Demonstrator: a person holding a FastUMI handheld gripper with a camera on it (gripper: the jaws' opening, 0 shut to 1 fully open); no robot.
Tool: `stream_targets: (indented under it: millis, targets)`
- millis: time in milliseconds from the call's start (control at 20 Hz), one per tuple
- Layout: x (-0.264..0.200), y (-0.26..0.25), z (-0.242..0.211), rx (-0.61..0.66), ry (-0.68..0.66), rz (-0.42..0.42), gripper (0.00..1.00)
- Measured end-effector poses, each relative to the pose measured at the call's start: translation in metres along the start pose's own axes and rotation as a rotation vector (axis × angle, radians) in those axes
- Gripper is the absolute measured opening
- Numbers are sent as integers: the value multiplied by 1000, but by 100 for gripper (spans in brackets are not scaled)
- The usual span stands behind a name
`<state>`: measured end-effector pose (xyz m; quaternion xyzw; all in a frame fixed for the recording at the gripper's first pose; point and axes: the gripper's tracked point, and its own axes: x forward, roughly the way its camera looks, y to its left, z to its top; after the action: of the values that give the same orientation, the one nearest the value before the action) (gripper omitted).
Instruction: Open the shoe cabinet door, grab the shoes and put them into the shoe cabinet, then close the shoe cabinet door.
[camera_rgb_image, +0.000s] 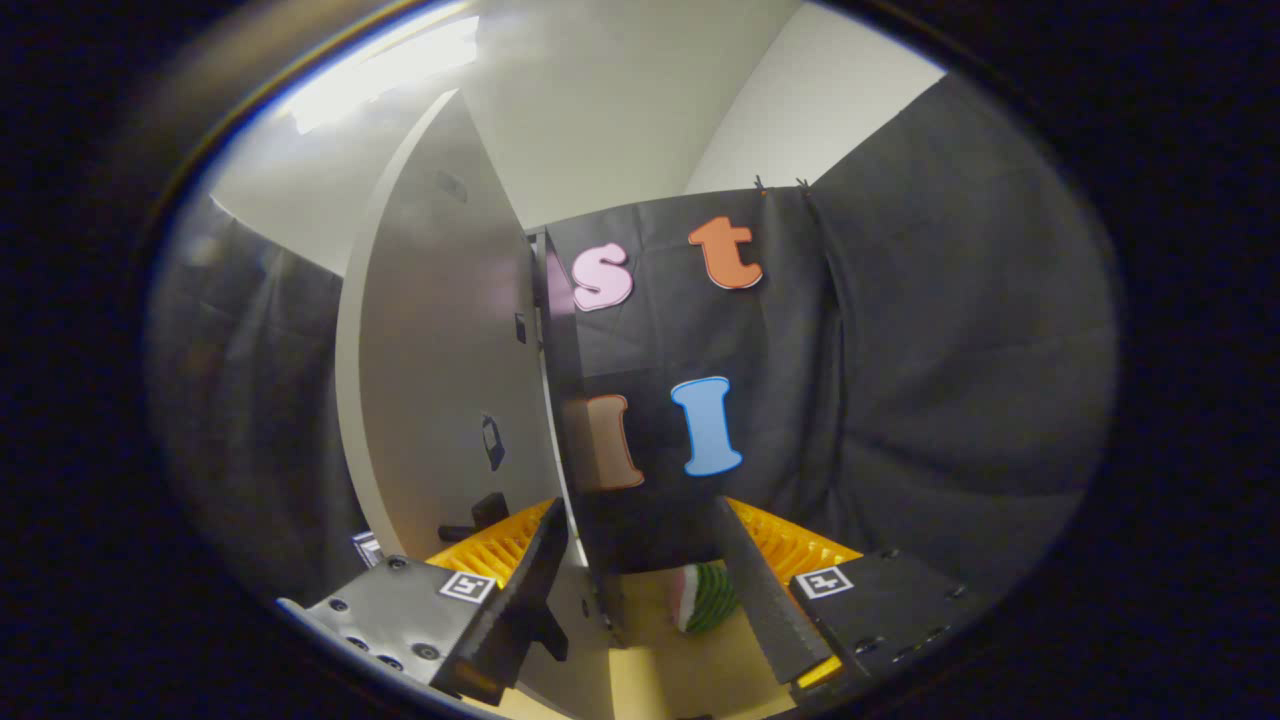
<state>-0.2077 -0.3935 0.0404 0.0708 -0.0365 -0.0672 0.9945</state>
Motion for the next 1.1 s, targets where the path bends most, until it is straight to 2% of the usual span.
stream_targets:
  millis: [300,650,900,1100]
  targets:
    - [-1,19,-6,-11,42,81,88]
    - [18,98,-35,-37,98,242,88]
    - [33,166,-51,-11,105,382,88]
    - [53,219,-69,5,124,450,91]
